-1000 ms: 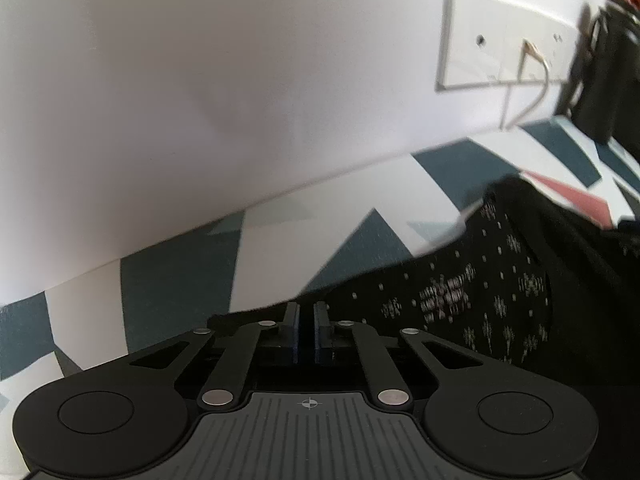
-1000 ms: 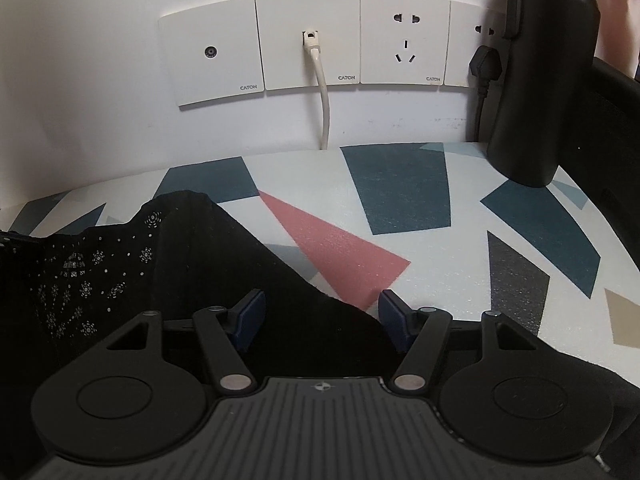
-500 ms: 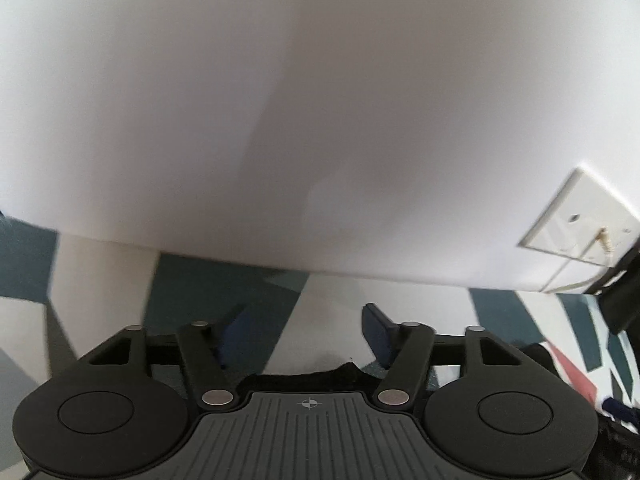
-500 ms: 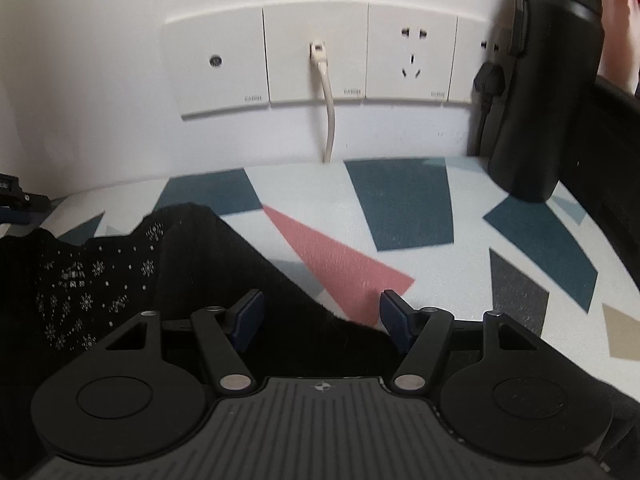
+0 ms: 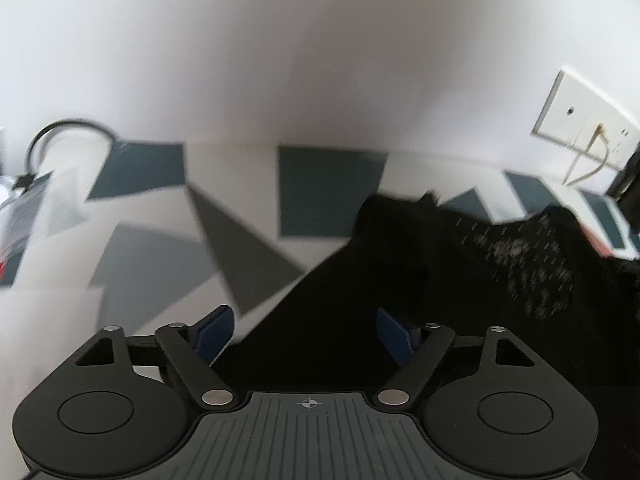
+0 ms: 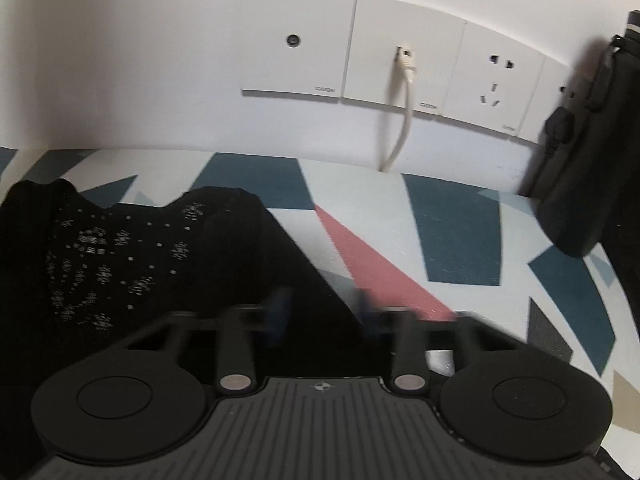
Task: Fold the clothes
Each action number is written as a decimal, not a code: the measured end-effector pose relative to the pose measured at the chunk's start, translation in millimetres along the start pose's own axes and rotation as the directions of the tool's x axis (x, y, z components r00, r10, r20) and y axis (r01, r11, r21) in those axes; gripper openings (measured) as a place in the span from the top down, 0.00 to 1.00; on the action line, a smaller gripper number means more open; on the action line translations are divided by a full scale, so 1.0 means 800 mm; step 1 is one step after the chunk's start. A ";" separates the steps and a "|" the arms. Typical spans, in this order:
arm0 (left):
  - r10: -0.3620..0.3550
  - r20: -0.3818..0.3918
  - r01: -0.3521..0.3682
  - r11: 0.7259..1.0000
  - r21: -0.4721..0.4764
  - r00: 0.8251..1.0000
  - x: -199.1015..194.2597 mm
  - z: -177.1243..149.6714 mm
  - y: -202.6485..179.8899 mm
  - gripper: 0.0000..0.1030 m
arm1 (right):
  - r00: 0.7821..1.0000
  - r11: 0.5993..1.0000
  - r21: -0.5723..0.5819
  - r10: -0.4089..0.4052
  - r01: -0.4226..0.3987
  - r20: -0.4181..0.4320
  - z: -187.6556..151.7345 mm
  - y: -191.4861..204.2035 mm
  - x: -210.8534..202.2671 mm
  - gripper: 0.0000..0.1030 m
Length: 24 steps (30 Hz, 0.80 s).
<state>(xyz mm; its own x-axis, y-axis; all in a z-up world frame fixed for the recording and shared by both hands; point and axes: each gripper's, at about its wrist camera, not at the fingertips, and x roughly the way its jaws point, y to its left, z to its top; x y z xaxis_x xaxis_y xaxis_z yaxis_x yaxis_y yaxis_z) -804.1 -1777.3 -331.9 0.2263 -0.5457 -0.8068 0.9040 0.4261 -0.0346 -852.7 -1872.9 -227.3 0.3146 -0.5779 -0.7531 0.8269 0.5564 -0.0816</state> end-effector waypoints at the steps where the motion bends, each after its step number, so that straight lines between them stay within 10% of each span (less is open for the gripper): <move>1: 0.014 0.000 -0.014 1.000 -0.001 1.000 -0.003 -0.006 0.002 0.33 | 1.000 1.000 0.019 -0.008 0.008 -0.001 0.001 -0.003 0.001 0.97; 7: 0.027 0.036 -0.028 0.999 0.018 0.999 -0.017 -0.029 0.009 0.80 | 0.990 0.987 0.083 -0.140 0.138 0.014 -0.005 -0.036 0.011 1.00; 13: 0.016 0.037 -0.015 0.999 -0.029 0.999 -0.015 -0.027 0.015 0.86 | 0.991 0.965 0.231 -0.131 0.122 0.021 -0.003 -0.082 0.007 0.97; 18: 0.036 0.050 -0.035 0.999 -0.019 0.998 -0.012 -0.026 0.010 0.89 | 0.995 0.996 0.072 0.047 -0.053 0.084 0.006 -0.042 -0.009 0.63; 24: 0.052 0.065 -0.052 0.999 -0.007 0.997 -0.012 -0.027 0.009 0.89 | 0.995 0.994 0.058 0.096 -0.098 0.035 0.001 -0.013 0.008 0.60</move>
<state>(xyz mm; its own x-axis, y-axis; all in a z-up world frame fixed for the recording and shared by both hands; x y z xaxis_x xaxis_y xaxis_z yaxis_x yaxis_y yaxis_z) -807.9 -1753.6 -337.4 0.2961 -0.5686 -0.7675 0.8887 0.4585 0.0032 -858.9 -1882.4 -230.9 0.4083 -0.5424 -0.7343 0.8179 0.5745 0.0305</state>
